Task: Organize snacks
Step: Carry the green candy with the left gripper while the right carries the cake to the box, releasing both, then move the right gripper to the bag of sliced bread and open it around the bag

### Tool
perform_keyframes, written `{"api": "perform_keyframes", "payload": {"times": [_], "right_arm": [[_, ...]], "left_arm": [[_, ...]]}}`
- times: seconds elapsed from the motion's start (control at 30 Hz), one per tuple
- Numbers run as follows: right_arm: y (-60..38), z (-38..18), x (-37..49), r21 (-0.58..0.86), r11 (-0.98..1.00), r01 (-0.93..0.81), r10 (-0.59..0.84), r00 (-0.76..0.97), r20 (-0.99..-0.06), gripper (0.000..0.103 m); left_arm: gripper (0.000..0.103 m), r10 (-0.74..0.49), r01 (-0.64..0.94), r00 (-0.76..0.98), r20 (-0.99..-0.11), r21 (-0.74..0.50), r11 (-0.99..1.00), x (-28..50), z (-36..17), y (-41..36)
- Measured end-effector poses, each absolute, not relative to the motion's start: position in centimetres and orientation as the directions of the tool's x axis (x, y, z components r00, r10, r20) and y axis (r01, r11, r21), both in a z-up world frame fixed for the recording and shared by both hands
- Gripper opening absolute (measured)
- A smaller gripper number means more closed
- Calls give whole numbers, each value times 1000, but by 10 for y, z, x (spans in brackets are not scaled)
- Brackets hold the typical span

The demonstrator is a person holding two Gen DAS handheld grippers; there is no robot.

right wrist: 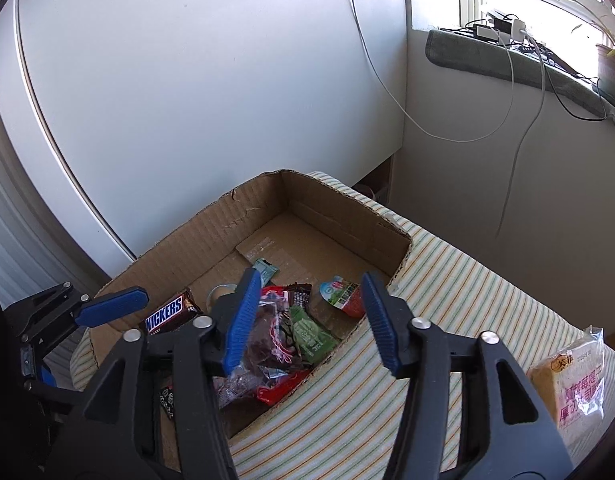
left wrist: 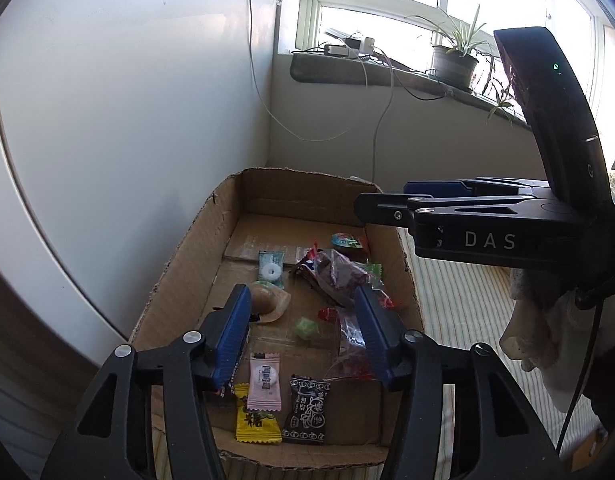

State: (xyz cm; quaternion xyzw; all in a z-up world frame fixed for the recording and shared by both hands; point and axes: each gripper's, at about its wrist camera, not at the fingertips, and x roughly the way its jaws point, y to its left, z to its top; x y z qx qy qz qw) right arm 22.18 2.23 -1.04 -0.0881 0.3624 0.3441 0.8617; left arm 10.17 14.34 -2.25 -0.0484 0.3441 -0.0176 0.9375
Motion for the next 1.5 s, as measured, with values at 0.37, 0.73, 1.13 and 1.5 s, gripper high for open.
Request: {"api": "perform_keyframes", "payload": {"times": [0.37,0.73,1.13,1.5], "right_arm": [[1,0,217,95,768,-633,521,532,-668,86],[-29,6,209,101,794,-600,505,557,-660,93],[-99,15,198,118,841,-528,465,596,-654,100],[-200,6,214,168,903,-395,397,621,-676,100]], "left_arm": [[59,-67,9,767,-638,-93,996,99,-19,135],[62,-80,39,777,-624,-80,996,96,-12,116],[71,-146,110,793,-592,-96,989,91,0,72],[73,-278,235,739,-614,-152,960,102,-9,9]]}}
